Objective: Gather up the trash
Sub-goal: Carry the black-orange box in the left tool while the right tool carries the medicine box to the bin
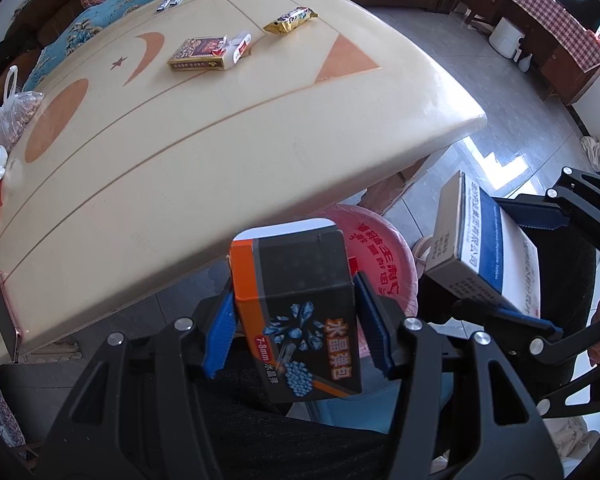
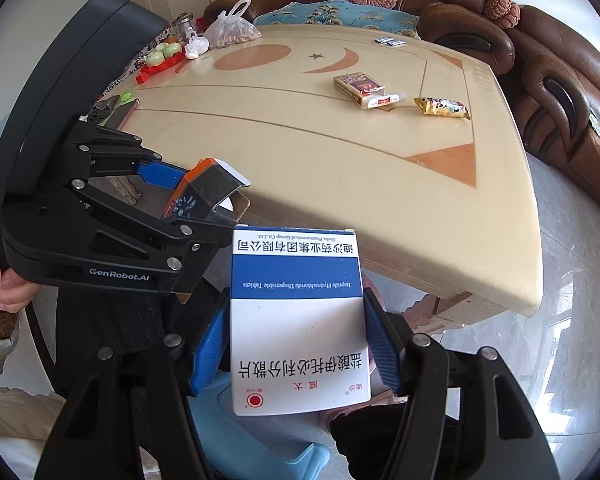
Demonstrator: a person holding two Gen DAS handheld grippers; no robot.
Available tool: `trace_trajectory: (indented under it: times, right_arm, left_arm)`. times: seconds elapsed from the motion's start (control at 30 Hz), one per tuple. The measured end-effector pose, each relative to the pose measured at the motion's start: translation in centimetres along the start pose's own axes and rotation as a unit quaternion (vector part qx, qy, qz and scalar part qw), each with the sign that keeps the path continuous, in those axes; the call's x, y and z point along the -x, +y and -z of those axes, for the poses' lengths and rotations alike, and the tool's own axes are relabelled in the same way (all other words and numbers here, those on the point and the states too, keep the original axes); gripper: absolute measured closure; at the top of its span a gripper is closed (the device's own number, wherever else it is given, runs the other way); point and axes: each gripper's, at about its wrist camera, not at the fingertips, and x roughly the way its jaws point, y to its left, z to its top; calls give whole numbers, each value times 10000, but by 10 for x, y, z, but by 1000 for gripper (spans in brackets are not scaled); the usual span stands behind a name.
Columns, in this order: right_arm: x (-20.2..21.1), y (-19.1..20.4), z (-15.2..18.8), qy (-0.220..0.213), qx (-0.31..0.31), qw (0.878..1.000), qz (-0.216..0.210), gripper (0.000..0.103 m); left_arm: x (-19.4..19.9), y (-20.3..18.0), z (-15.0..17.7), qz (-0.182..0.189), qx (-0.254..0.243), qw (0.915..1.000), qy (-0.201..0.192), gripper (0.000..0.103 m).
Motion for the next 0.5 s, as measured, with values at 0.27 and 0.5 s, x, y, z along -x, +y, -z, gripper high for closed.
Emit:
trace_trajectory:
  times: [0.27,0.5]
  right_arm:
    - [-29,-1,17,279,-50,9996,6,42]
    - [-55,-7,30,510,-154,9986,-62,42]
  left_arm:
    - [-30,-5,14,57,-48,9999,126,48]
    - [-61,-10,22,155,-113,9993,333,48]
